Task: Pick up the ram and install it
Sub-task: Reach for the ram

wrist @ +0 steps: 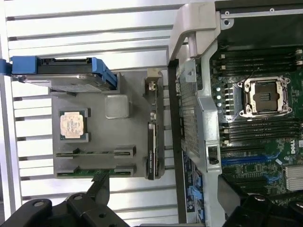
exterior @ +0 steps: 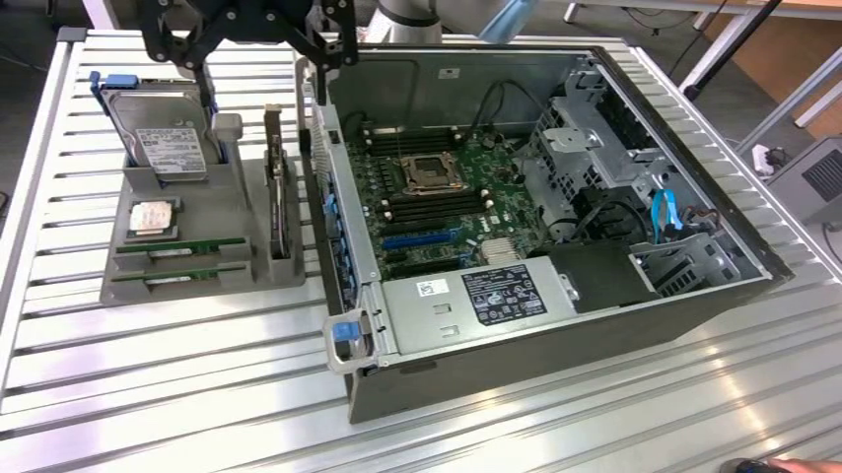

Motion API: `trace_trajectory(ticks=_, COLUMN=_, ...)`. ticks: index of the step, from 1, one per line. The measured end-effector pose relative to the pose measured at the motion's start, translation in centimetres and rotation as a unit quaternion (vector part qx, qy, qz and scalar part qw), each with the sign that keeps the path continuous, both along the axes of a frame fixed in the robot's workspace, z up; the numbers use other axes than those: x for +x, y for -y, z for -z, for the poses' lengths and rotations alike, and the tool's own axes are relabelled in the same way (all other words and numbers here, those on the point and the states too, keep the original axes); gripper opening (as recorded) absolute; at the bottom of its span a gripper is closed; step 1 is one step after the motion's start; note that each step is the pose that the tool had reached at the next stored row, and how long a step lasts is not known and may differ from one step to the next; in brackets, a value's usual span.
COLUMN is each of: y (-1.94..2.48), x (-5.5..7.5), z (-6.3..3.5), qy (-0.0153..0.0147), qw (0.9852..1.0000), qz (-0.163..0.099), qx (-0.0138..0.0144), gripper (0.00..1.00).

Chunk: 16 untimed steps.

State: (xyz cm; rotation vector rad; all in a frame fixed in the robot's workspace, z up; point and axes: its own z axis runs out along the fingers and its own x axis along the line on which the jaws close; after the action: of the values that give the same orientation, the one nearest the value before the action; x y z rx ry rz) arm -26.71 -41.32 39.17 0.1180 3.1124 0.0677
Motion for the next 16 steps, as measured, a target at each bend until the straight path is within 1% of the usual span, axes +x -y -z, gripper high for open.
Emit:
trace_trajectory(ticks=12, y=0.12, x=-2.9, z=0.02, qy=0.0000, qw=1.0000, qz=0.000, qx=0.0000, gripper=0.99)
trace_trajectory(ticks=14, y=0.14, x=-3.7, z=0.03, qy=0.0000, qw=1.0000, qz=0.000, qx=0.0000, gripper=0.99)
trace_trajectory(ticks=16, y=0.16, x=-4.2, z=0.04, qy=0.0000, qw=1.0000, qz=0.000, qx=0.0000, gripper=0.99)
